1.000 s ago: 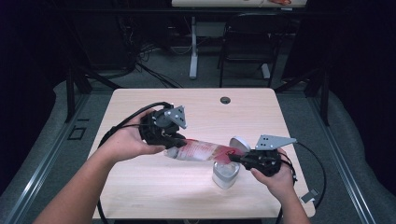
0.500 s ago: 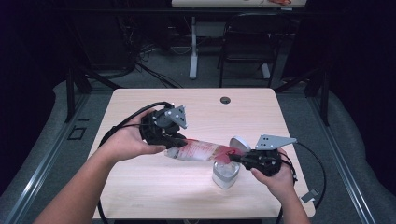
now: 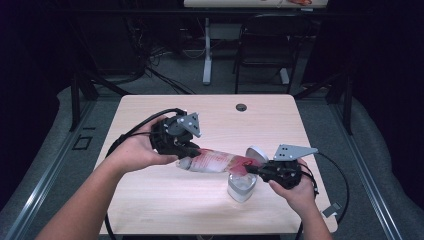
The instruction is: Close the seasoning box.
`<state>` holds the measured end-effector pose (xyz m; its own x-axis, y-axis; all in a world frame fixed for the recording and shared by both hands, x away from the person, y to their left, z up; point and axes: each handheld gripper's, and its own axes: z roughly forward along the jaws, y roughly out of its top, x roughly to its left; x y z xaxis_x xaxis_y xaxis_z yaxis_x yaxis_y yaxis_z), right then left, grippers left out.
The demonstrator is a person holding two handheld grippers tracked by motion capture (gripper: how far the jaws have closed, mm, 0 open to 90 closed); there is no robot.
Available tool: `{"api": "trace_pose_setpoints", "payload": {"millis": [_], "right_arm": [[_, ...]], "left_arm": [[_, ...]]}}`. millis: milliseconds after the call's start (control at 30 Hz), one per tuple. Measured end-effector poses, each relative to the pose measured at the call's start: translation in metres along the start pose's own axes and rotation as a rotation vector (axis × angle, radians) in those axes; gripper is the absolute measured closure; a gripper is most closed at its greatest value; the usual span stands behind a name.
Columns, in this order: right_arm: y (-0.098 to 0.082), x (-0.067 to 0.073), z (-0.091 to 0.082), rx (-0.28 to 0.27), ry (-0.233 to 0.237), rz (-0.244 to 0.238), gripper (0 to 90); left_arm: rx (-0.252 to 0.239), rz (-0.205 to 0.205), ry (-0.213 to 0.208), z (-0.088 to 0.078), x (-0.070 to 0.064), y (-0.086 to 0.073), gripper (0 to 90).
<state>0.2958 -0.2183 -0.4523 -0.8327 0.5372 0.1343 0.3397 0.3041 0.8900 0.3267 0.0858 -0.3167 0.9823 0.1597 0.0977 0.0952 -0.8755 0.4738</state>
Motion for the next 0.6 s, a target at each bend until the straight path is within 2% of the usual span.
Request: {"api": "trace_pose_setpoints", "payload": {"millis": [600], "right_arm": [[-0.0002, 0.0002, 0.0002, -0.001, -0.004, -0.003, 88.8]], "left_arm": [[0.013, 0.014, -0.004, -0.0017, -0.0003, 0.0036, 83.0]]}}
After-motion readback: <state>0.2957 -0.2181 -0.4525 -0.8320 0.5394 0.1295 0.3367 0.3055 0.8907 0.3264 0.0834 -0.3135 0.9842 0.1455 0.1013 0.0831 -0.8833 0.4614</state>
